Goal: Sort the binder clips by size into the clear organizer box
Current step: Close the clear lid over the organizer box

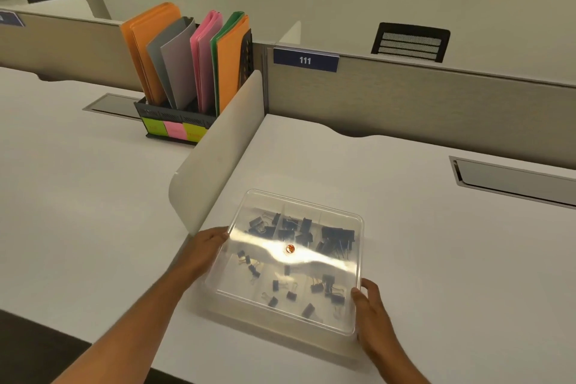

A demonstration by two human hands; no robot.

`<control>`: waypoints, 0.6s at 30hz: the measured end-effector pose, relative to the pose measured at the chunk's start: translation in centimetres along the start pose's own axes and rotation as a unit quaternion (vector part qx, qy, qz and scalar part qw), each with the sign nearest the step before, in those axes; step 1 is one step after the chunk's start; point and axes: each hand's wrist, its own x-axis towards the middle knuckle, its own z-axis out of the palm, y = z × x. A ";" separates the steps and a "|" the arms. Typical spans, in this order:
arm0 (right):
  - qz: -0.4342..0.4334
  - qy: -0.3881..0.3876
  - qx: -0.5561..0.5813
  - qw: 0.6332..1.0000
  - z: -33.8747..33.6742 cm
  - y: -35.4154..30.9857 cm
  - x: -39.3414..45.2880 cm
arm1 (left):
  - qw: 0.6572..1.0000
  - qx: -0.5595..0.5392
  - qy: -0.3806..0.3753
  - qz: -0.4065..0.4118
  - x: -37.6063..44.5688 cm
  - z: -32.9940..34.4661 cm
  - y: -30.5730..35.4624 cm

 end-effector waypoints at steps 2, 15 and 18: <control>0.021 0.039 0.012 0.999 -0.5 -0.7 1.5 | 1.000 -0.004 0.026 -0.009 1.2 -0.4 1.3; 0.042 0.107 -0.040 0.993 -0.4 -10.6 14.2 | 0.998 -0.044 -0.011 -0.049 12.6 2.7 6.0; 0.030 0.133 -0.028 0.990 0.0 -9.7 14.5 | 0.999 -0.007 0.029 0.026 12.1 3.6 5.4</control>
